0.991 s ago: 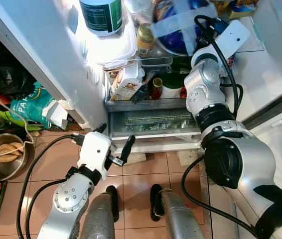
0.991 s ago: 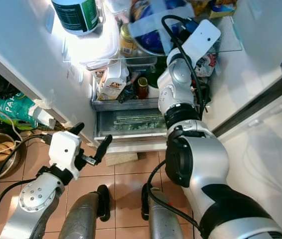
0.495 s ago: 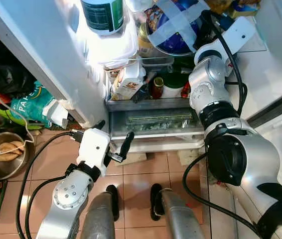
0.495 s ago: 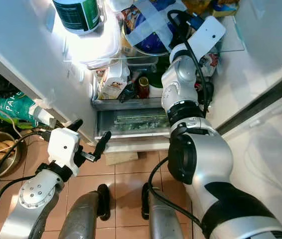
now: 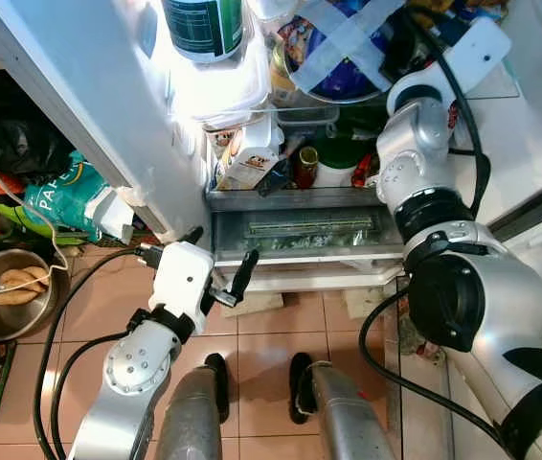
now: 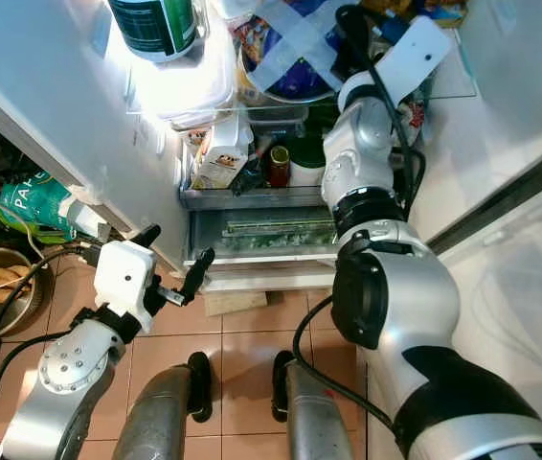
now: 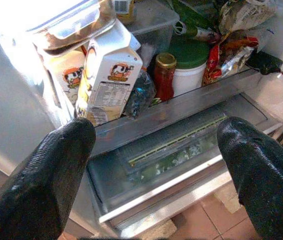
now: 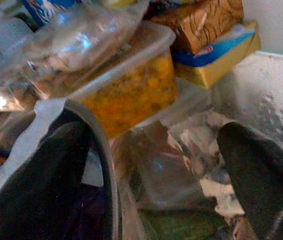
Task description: Restocking fridge
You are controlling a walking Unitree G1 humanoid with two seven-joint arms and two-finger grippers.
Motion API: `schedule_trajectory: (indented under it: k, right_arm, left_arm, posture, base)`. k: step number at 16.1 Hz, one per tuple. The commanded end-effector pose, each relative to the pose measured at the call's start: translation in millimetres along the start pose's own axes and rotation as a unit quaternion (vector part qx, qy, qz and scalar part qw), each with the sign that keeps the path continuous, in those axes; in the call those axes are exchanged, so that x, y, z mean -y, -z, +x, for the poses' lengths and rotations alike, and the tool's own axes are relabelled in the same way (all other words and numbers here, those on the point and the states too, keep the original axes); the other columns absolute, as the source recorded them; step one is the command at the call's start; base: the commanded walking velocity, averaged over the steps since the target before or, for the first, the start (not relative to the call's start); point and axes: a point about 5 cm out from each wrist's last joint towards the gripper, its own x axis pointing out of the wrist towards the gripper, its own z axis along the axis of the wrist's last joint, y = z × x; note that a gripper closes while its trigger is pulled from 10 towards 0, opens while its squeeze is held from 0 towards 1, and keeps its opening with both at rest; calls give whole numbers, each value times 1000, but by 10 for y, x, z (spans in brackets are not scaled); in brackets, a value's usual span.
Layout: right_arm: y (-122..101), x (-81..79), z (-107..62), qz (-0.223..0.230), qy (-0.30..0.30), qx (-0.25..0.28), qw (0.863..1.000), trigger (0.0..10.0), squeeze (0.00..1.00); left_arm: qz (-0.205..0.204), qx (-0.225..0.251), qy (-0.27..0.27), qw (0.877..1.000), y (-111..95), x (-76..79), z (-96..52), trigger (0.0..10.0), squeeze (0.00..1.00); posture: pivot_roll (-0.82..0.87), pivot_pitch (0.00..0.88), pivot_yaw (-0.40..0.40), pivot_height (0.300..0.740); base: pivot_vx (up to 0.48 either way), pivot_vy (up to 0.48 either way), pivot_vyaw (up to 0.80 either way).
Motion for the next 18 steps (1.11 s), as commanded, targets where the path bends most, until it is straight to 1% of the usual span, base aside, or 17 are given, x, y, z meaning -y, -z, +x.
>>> schedule_trajectory:
  k: [1,5,6,8,9,10,13,15,16,17,18]
  right_arm:
    - [-145,-44,42,9,-12,28,1000,10000,1000]
    - [-155,34,50,-1,-12,31,999,10000,1000]
    - [-107,64,32,-2,-7,25,1000,10000,1000]
    - [-42,76,7,-3,-1,16,1000,10000,1000]
    - [26,85,-19,0,10,3,1000,10000,1000]
    - [41,86,-25,0,13,1,1000,10000,1000]
    - [217,56,-120,4,30,-21,999,10000,1000]
    - [297,34,-166,47,37,-35,998,10000,1000]
    - [355,36,-192,85,44,-51,994,10000,1000]
    - [371,38,-197,103,45,-57,992,10000,1000]
    - [354,53,-189,100,44,-52,993,10000,1000]
  left_arm:
    - [1,-14,-3,1000,68,-26,-35,10000,0]
    - [3,-14,-4,1000,79,-40,-18,10000,0]
    - [4,-14,-3,1000,79,-26,-14,10000,0]
    - [4,-14,-2,1000,81,-29,-11,10000,0]
    - [6,-15,-3,1000,83,-36,-13,10000,0]
    - [6,-15,-3,1000,83,-38,-13,10000,0]
    - [7,-15,-4,1000,86,-38,-20,10000,0]
    - [7,-16,-4,1000,87,-32,-17,10000,0]
    - [6,-16,-4,1000,87,-29,-11,10000,0]
    - [6,-16,-3,1000,87,-26,-9,10000,0]
    - [6,-15,-3,1000,87,-26,-6,10000,0]
  posture:
    - [189,299,28,740]
    - [183,293,32,740]
    - [185,292,34,740]
    - [186,291,37,740]
    - [188,290,38,740]
    - [188,290,38,740]
    - [190,294,39,740]
    - [189,295,39,740]
    - [188,296,38,740]
    - [187,296,39,740]
    - [187,296,37,740]
  base:
    - [0,0,0]
    - [0,0,0]
    - [0,0,0]
    - [0,0,0]
    - [0,0,0]
    - [0,0,0]
    - [0,0,0]
    - [0,0,0]
    - [0,0,0]
    - [0,0,0]
    - [0,0,0]
